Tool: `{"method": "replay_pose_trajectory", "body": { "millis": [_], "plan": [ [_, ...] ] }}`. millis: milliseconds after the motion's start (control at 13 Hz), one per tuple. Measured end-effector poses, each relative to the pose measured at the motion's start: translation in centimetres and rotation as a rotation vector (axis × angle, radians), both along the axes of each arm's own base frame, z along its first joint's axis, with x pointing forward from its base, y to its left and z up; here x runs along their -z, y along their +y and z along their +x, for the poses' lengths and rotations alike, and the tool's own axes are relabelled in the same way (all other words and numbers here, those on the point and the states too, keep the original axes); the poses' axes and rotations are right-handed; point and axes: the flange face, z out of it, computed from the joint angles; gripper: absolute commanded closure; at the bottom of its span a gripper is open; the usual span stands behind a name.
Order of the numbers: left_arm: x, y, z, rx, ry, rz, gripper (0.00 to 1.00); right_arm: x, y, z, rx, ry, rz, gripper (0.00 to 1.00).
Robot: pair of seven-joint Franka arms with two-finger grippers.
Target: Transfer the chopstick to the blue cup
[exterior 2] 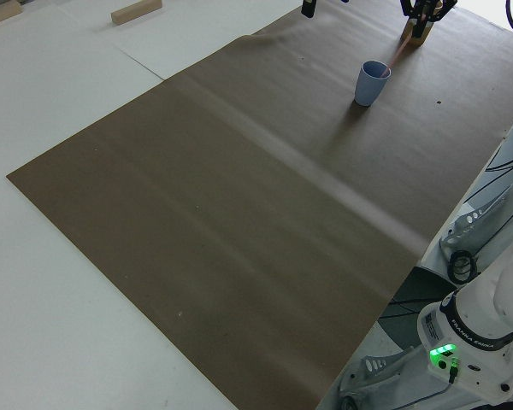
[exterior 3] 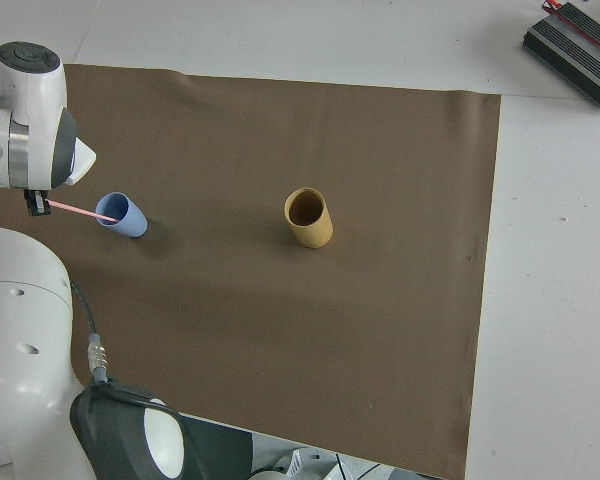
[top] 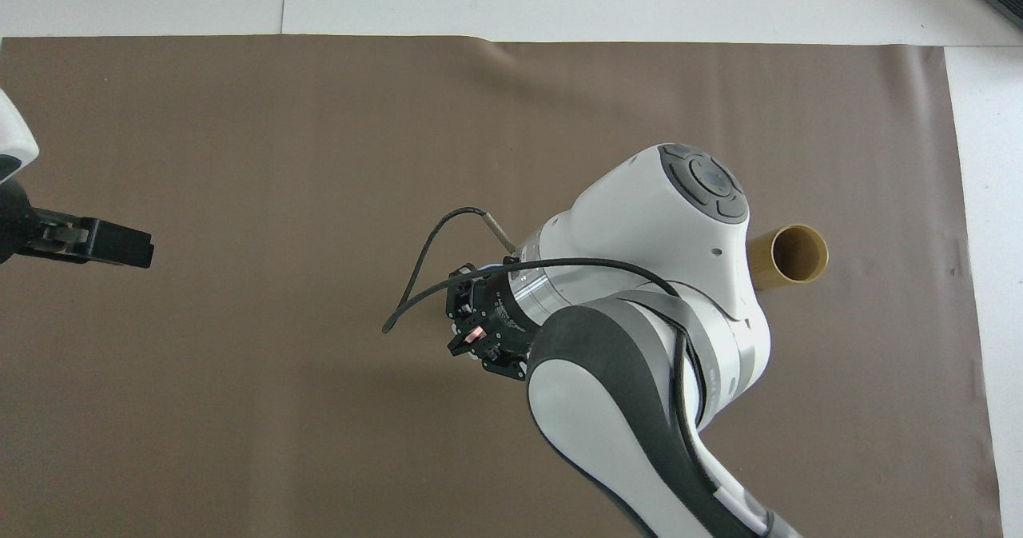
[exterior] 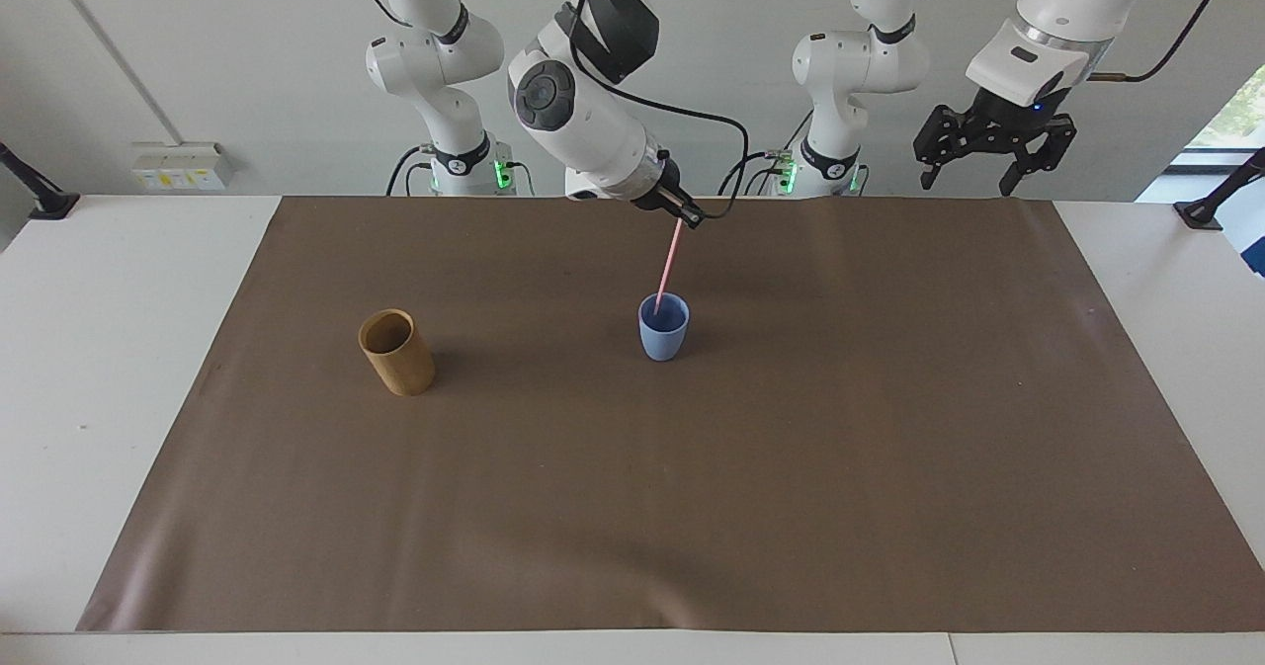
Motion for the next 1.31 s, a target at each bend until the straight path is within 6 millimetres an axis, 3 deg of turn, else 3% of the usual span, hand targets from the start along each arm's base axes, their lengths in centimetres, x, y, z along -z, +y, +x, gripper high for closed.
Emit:
{"method": "replay_pose_trajectory", "body": {
  "millis": [462,769,923,1154,1308],
  "plan": [
    [0.0,0.0,0.0,0.000,0.000,0.000,0.00,-1.1,-0.9,0.6,-0.060,-0.067,0.001,0.00],
    [0.0,0.0,0.0,0.000,0.000,0.000,0.00,-6.6,-3.4,-0.3,-0.225,-0.321,-0.153,0.00],
    [0.0,0.3,0.1,-0.006,0.000,0.000,0.00,-8.8,-6.9,0.3,-0.346,-0.454,-0.243,0.00],
    [0.0,1.5,0.2,-0.029,0.000,0.000,0.00,-10.1,-13.0,2.3,-0.586,-0.590,-0.428,0.00],
    [0.0,1.7,0.3,-0.031,0.000,0.000,0.00,-11.5,-16.5,3.2,-0.636,-0.628,-0.470,0.00]
  ]
}}
